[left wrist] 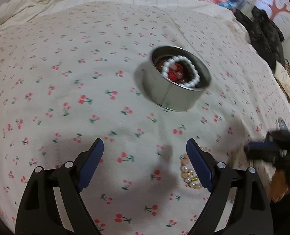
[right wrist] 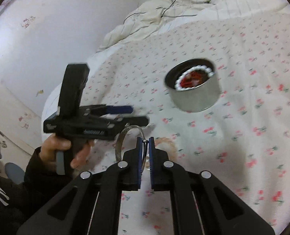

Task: Organize jewelry
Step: 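Pull the silver bangle free and release it on the sheet with the right gripper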

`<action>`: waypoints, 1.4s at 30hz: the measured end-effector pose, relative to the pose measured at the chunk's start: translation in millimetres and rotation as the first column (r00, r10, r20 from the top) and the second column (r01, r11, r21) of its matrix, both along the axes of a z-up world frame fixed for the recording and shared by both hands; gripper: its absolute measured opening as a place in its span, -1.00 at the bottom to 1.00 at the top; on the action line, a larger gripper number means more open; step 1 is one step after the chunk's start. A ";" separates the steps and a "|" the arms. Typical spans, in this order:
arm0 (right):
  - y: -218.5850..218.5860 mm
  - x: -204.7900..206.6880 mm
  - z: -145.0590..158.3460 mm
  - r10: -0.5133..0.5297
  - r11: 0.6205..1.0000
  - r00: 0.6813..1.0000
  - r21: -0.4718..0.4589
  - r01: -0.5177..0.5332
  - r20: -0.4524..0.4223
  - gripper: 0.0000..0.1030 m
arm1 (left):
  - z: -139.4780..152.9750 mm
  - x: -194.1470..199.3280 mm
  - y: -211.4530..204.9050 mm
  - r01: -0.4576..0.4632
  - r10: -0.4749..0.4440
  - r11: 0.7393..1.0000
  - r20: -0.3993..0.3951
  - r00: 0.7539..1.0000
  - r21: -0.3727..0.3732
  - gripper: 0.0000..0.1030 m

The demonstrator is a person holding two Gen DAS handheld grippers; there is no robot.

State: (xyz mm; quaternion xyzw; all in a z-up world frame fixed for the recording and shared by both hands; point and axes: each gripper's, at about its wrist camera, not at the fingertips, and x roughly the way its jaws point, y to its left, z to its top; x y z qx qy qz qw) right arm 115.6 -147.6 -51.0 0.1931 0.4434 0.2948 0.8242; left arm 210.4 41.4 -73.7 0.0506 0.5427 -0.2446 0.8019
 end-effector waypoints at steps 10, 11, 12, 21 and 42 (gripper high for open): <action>-20.8 9.8 -36.4 -0.128 0.930 0.988 -0.358 0.088 -0.091 -0.43 | -22.6 -37.7 -51.1 0.220 -0.239 0.949 0.062 0.969 0.225 0.68; -19.8 8.7 -34.0 -0.119 0.931 0.989 -0.355 0.082 -0.082 -0.24 | -23.9 -40.5 -54.1 0.229 -0.253 0.942 0.072 0.965 0.244 0.70; -19.0 7.0 -30.7 -0.119 0.925 0.991 -0.369 0.087 -0.063 0.06 | -25.0 -43.5 -56.7 0.236 -0.265 0.937 0.084 0.961 0.258 0.71; -10.6 6.5 -28.7 -0.111 0.891 0.993 -0.446 0.086 -0.029 0.08 | -25.4 -44.1 -56.9 0.227 -0.259 0.940 0.100 0.961 0.256 0.72; 2.6 5.7 -41.6 -0.061 0.830 0.998 -0.556 0.044 -0.012 0.11 | -20.7 -63.5 -70.6 0.256 -0.309 0.924 0.161 0.937 0.283 0.20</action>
